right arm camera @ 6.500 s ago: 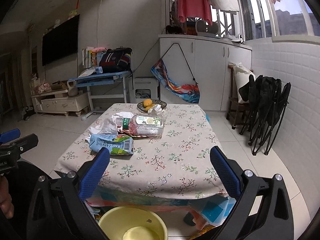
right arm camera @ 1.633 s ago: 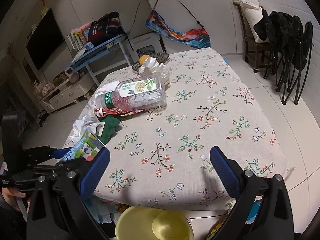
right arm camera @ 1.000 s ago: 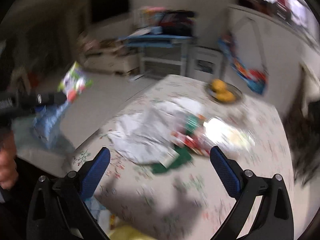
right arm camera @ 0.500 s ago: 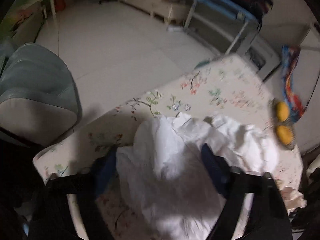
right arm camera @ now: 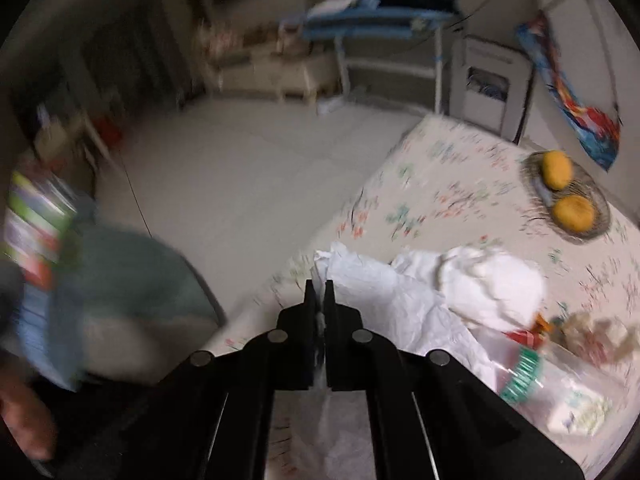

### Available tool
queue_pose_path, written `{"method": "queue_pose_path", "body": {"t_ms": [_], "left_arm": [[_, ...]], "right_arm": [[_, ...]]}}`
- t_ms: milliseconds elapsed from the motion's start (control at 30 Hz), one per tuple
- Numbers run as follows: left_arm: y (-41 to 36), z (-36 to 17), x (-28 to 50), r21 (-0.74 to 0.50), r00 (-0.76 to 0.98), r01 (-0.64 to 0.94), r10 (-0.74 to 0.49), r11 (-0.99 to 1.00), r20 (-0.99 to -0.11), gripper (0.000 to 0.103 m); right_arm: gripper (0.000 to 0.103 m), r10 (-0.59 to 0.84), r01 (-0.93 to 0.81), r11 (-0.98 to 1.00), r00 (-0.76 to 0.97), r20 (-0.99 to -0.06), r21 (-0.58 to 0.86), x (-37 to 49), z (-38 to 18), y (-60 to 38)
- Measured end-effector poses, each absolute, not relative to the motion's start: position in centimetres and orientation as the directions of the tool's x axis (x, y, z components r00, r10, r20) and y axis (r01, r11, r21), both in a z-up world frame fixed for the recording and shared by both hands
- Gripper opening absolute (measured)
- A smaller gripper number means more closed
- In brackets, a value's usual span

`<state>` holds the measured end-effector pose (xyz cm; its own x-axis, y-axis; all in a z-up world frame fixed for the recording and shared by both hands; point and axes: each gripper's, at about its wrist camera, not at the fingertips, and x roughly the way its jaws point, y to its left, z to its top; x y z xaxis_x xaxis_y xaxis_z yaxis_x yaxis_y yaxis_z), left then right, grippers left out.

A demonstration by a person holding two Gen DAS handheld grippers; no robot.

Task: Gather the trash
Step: 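Lift the carton with the left tool while the right tool grasps the white plastic bag, then drop the carton into the yellow basin with the left tool while the right tool drops the bag in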

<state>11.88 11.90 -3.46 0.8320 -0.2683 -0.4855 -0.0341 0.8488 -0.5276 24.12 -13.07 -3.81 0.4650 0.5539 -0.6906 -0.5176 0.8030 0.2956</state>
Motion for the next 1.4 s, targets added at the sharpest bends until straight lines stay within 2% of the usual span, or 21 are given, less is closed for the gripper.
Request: {"method": "queue_pose_path", "body": {"t_ms": [300,400,533,667,933,1000,1300,1333,1367,1400], "left_arm": [[8.3,-3.3,11.0,-0.472,0.816,0.051,-0.309,0.880,-0.488,0.049],[6.8,-3.9,9.8,-0.463,0.800,0.071,-0.327,0.884,-0.503,0.049],[4.6,-5.1,7.9,-0.441,0.772,0.101,-0.350,0.892,-0.531,0.049],[2.4,-6.1,5.9,-0.416,0.744,0.142,-0.374,0.898,-0.554,0.049],[-1.7,-8.6,2.0,-0.369,0.669,0.220,-0.415,0.903,-0.617,0.049],[-2.6,-9.2,1.3,-0.357,0.653,0.233,-0.417,0.905,-0.632,0.049],[-4.4,-10.4,0.4,-0.315,0.616,0.264,-0.411,0.912,-0.672,0.049],[-4.5,-10.4,0.4,-0.313,0.612,0.266,-0.410,0.912,-0.676,0.049],[-4.7,-10.5,0.5,-0.310,0.606,0.269,-0.411,0.912,-0.682,0.049],[-4.9,-10.8,0.4,-0.306,0.597,0.274,-0.411,0.912,-0.689,0.049]], "right_arm": [[0.004,0.699,-0.482,0.711,0.560,-0.445,0.512,15.7,2.1,-20.4],[0.004,0.722,-0.471,0.680,0.564,-0.401,0.562,12.9,2.2,-21.9],[0.004,0.720,-0.453,0.677,0.571,-0.395,0.580,9.1,1.2,-22.8],[0.004,0.718,-0.391,0.671,0.555,-0.420,0.630,5.9,-2.2,-23.6],[0.004,0.668,-0.173,0.705,0.488,-0.562,0.688,3.0,-11.9,-24.6],[0.004,0.641,-0.121,0.731,0.460,-0.615,0.671,3.3,-13.6,-24.4],[0.006,0.555,-0.026,0.808,0.367,-0.746,0.588,4.3,-17.4,-23.4],[0.007,0.548,-0.019,0.813,0.362,-0.754,0.582,4.2,-17.6,-23.4],[0.012,0.538,-0.010,0.819,0.357,-0.763,0.573,4.2,-17.7,-23.5],[0.026,0.530,-0.002,0.824,0.359,-0.769,0.567,4.3,-17.7,-23.6]]}}
